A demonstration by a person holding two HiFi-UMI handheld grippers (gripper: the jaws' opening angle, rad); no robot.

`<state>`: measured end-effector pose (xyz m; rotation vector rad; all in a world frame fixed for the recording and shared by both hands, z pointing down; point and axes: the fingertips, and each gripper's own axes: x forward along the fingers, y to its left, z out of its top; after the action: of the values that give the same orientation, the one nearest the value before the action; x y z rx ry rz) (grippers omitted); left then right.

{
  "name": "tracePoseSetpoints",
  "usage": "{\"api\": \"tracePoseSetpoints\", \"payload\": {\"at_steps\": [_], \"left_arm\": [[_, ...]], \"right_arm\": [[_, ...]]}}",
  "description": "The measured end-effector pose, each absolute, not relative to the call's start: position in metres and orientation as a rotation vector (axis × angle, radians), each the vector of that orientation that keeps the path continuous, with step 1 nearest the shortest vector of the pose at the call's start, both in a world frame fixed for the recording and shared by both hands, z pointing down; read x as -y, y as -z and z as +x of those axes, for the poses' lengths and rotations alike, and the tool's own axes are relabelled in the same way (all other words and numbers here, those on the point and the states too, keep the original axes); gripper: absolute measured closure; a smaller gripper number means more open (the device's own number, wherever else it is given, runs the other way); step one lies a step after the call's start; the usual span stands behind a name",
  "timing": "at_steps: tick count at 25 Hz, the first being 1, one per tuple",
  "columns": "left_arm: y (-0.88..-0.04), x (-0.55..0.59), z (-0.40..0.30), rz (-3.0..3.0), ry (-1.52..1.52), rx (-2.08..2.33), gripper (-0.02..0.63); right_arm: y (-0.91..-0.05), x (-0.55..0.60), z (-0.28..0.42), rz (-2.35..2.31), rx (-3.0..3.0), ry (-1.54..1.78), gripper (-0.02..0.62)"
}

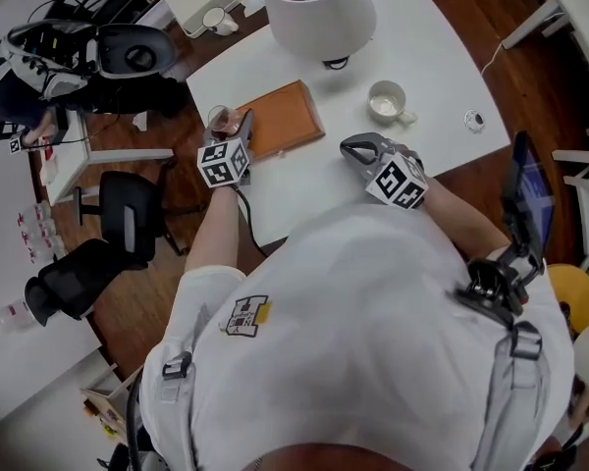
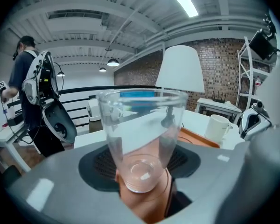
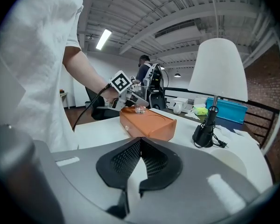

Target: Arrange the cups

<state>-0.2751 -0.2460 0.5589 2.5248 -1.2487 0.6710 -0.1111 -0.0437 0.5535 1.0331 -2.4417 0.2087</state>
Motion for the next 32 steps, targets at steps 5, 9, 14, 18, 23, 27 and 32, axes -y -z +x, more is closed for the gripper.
{"api": "tracePoseSetpoints", "payload": {"at_steps": [5, 9, 14, 18, 23, 27, 32], "left_arm": [[-0.558, 0.246, -0.275, 2.533, -0.661, 1.246, 0.335], [-0.559, 0.248, -0.275, 2.535, -0.653, 1.248, 0.336], [-0.558, 0.248, -0.274, 2.537, -0.652, 1.248, 0.334], [-0.558, 0.248, -0.273, 2.548, -0.648, 1.244, 0.334], [-0.555, 0.241, -0.268, 2.582, -0.626, 1.173, 0.227], [-0.546, 0.238, -0.278, 2.581, -0.601, 1.221, 0.219], [-0.535, 0.217, -0.297, 2.555, -0.584, 1.313, 0.219]], "right_arm": [[-0.556, 0.043, -0.112, 1.038, 2.439, -0.228, 0.594], [-0.558, 0.045, -0.111, 1.038, 2.440, -0.227, 0.594], [-0.559, 0.043, -0.108, 1.039, 2.442, -0.236, 0.594], [-0.558, 0.042, -0.108, 1.048, 2.447, -0.235, 0.594], [-0.557, 0.037, -0.106, 1.042, 2.451, -0.241, 0.594], [-0.557, 0.035, -0.105, 1.033, 2.461, -0.231, 0.594], [-0.556, 0.030, -0.104, 0.988, 2.485, -0.225, 0.594]]}}
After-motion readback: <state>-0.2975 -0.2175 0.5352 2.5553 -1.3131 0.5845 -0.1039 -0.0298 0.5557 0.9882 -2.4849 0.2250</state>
